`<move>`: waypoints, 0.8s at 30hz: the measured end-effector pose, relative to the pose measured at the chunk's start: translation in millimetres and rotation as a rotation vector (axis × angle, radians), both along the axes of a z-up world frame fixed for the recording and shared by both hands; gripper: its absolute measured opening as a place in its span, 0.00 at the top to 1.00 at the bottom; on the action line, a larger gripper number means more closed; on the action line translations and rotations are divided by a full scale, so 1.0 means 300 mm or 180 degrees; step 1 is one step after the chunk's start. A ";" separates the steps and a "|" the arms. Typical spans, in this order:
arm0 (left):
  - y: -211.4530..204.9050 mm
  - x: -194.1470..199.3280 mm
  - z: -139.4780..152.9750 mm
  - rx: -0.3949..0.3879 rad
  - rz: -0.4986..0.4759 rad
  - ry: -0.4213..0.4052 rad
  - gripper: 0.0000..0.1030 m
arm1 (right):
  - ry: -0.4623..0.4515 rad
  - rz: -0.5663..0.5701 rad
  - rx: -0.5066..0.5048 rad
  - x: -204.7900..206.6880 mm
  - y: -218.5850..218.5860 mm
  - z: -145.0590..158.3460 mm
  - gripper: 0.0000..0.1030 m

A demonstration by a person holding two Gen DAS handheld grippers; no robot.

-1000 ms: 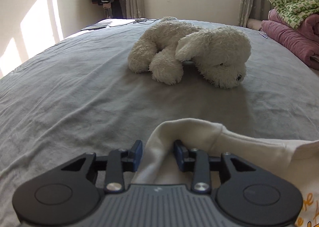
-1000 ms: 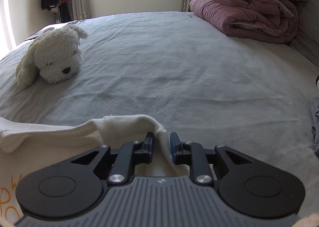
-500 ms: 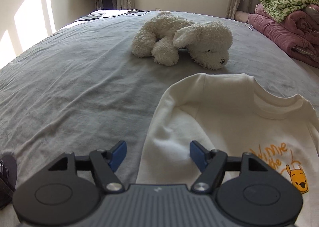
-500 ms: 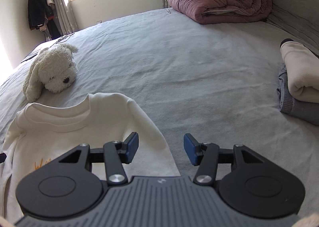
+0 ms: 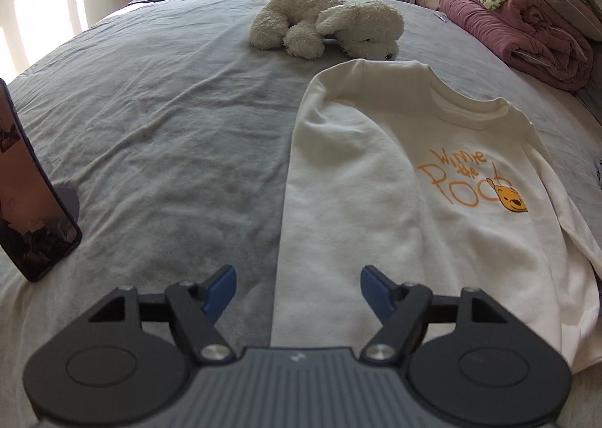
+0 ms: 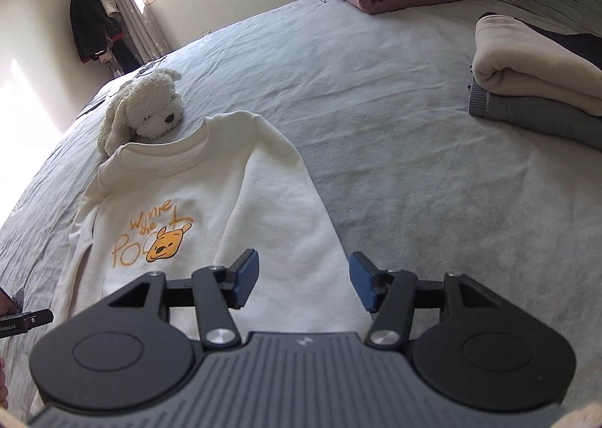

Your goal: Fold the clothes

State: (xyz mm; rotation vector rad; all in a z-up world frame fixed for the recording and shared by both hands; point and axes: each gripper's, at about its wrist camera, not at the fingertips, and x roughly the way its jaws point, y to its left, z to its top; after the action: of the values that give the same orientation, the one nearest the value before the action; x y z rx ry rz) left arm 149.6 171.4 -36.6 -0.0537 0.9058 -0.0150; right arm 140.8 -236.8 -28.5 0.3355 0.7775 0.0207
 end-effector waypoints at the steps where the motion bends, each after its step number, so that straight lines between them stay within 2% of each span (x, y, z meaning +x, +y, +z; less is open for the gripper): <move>1: 0.005 -0.025 -0.002 -0.0016 0.0005 0.0009 0.28 | 0.0000 0.0027 0.0001 -0.023 0.004 -0.001 0.43; 8: 0.043 -0.174 -0.022 -0.0092 0.0047 0.0120 0.28 | 0.0051 0.0241 0.0028 -0.165 0.053 -0.031 0.43; 16: 0.044 -0.308 -0.022 -0.0329 0.0094 0.0097 0.27 | 0.0149 0.0354 0.0153 -0.251 0.107 -0.110 0.42; 19: 0.015 -0.348 -0.048 -0.0340 0.0150 0.0030 0.26 | 0.0051 0.0270 0.0163 -0.276 0.132 -0.142 0.42; 20: 0.005 -0.360 -0.059 -0.0341 0.0172 0.0005 0.26 | -0.0023 0.0196 0.0130 -0.286 0.140 -0.150 0.44; 21: -0.005 -0.372 -0.068 -0.0328 0.0203 -0.0033 0.27 | -0.0096 0.0112 0.0097 -0.297 0.148 -0.159 0.55; 22: -0.014 -0.383 -0.076 -0.0276 0.0262 -0.0112 0.28 | -0.0165 -0.0015 0.0076 -0.306 0.151 -0.171 0.70; 24: -0.033 -0.406 -0.091 -0.0171 0.0379 -0.0271 0.40 | -0.0256 -0.0141 0.0063 -0.318 0.152 -0.186 0.84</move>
State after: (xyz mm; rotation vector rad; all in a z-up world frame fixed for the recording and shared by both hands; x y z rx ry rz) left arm 27.8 161.5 -63.9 -0.1559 0.8159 0.0688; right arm 45.4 -191.2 -84.3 0.3686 0.6904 0.0002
